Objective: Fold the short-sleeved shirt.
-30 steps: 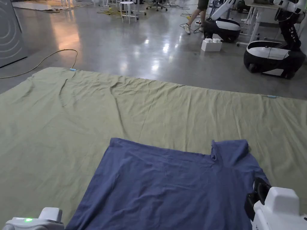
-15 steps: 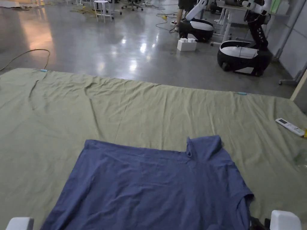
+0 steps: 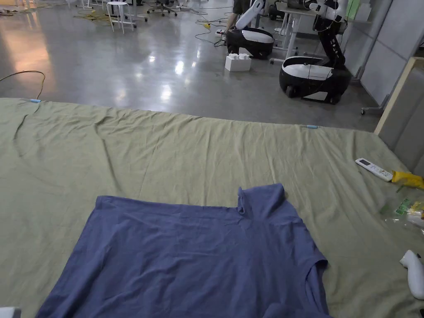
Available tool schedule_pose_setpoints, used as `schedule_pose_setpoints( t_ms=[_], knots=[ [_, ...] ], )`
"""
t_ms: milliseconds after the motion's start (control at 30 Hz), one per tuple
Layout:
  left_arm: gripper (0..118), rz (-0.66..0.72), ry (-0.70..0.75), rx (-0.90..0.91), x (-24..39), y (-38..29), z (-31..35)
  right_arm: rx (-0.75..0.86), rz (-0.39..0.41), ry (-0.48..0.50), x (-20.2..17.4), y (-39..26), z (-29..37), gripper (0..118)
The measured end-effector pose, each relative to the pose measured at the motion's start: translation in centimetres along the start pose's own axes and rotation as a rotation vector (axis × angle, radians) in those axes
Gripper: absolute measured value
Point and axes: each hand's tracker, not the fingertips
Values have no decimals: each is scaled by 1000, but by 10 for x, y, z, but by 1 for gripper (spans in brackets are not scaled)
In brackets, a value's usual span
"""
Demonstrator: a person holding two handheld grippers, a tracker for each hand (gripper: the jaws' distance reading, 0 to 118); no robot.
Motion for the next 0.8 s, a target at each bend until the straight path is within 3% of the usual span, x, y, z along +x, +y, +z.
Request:
schedule_pose_setpoints(
  t_ms=[100, 167, 267, 467, 800],
  knots=[
    [7, -1, 1, 1, 1, -1, -1, -3, 12, 21, -1, 3, 1, 55],
    [7, 1, 2, 3, 3, -2, 0, 9, 44, 52, -4, 4, 4, 31],
    [7, 3, 0, 4, 3, -4, -1, 23, 86, 65, -4, 3, 10, 7],
    [7, 8, -9, 25, 2, -6, 7, 100, 110, 37, -6, -3, 33, 6],
    [7, 45, -47, 214, 0, 12, 35, 358, 49, 100, 1, 9, 82, 6]
  ],
)
